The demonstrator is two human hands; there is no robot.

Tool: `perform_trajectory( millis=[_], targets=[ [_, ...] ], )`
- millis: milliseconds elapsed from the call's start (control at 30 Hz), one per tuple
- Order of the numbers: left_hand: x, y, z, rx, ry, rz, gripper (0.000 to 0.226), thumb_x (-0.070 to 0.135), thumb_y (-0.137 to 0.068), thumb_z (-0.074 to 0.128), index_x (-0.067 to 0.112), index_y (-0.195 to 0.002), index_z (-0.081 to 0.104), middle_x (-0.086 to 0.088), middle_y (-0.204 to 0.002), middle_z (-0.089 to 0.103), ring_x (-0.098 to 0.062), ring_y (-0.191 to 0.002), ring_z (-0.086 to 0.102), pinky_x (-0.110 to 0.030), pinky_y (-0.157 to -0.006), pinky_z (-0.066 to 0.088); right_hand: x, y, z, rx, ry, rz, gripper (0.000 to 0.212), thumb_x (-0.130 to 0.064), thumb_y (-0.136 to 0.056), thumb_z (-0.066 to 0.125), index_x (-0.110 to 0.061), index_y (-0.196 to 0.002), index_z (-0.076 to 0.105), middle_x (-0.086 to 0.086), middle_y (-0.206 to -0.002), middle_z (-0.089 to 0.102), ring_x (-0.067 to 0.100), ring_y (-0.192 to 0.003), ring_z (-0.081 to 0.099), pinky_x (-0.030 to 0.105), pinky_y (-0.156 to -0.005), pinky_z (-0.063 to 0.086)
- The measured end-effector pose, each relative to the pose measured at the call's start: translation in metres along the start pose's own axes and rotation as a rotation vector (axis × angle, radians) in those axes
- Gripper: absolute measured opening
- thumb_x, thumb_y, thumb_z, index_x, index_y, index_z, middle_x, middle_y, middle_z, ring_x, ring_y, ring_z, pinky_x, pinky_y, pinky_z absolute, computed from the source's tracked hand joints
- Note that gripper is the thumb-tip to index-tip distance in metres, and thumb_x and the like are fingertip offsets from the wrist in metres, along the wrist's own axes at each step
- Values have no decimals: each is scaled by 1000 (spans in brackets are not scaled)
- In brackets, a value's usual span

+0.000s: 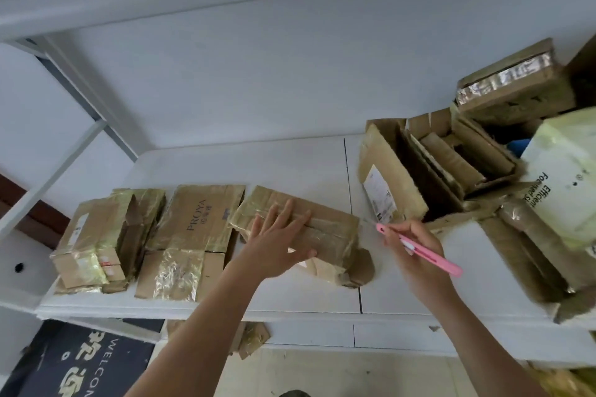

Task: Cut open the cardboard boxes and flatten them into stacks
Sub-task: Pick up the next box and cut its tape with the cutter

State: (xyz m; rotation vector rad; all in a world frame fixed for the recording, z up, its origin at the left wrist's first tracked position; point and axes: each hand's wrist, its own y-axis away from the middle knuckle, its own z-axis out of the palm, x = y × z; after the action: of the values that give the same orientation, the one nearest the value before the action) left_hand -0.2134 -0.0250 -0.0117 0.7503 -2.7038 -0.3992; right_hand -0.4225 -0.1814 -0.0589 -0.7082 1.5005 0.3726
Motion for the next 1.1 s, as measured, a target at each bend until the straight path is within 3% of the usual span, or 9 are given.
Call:
perform_trajectory(
  millis=[67, 167, 267, 333, 433, 500, 867, 1100],
  targets=[
    [5, 2, 0, 15, -17, -28, 79, 64, -92, 45, 41, -155, 3, 3, -163, -17, -25, -150, -14, -52, -121, -3, 2, -2, -14, 80, -30, 21, 3, -9, -92, 63, -9, -93, 65, 3, -87, 74, 23, -86, 72, 36, -75, 58],
    [26, 5, 2, 48, -128, -86, 81, 66, -91, 43, 35, -156, 6, -5, -164, -6, -35, -150, 0, -55, -120, 7, -3, 1, -17, 130, -52, 47, 9, -14, -93, 61, -10, -96, 68, 2, -89, 76, 17, -89, 73, 27, -76, 58],
    [40, 2, 3, 90, -164, -129, 84, 71, -87, 44, 33, -155, 12, -9, -162, 6, -40, -144, 15, -52, -118, 17, -7, 5, -6, 171, -76, 63, 19, -16, -98, 52, -7, -95, 68, 4, -83, 74, 8, -82, 71, 16, -70, 53],
    [34, -1, 6, 135, -151, -111, 86, 76, -83, 44, 34, -154, 17, -9, -160, 10, -39, -142, 18, -51, -119, 14, -6, 6, 4, 212, -125, 111, 20, -14, -101, 47, -7, -95, 64, 6, -86, 73, 4, -80, 69, 13, -67, 51],
    [20, -3, 18, 168, -71, -24, 91, 81, -77, 36, 34, -153, 19, 1, -164, -6, -29, -150, -4, -43, -121, -9, -1, 9, 20, 257, -315, 224, 13, -15, -100, 49, -7, -94, 57, 6, -90, 69, 13, -90, 70, 26, -82, 58],
    [14, -4, 25, 191, 12, -3, 93, 83, -74, 34, 36, -152, 18, 10, -163, -9, -19, -150, -16, -37, -119, -14, 3, 9, 28, 290, -387, 253, 11, -18, -96, 55, -8, -93, 56, 4, -87, 70, 18, -93, 71, 33, -87, 58],
    [8, -9, 30, 209, 93, -20, 90, 80, -77, 48, 39, -151, 18, 15, -163, -7, -12, -149, -17, -38, -122, -9, 17, 4, 48, 322, -286, 266, 10, -17, -97, 58, -8, -93, 56, 1, -78, 70, 20, -81, 68, 48, -83, 56],
    [8, -11, 28, 174, 95, -30, 90, 79, -78, 46, 37, -152, 17, 16, -162, -9, -12, -149, -18, -37, -121, -9, 18, -2, 46, 307, -224, 277, 10, -18, -95, 63, -10, -89, 61, 10, -81, 70, 30, -84, 69, 53, -83, 57]
  ],
)
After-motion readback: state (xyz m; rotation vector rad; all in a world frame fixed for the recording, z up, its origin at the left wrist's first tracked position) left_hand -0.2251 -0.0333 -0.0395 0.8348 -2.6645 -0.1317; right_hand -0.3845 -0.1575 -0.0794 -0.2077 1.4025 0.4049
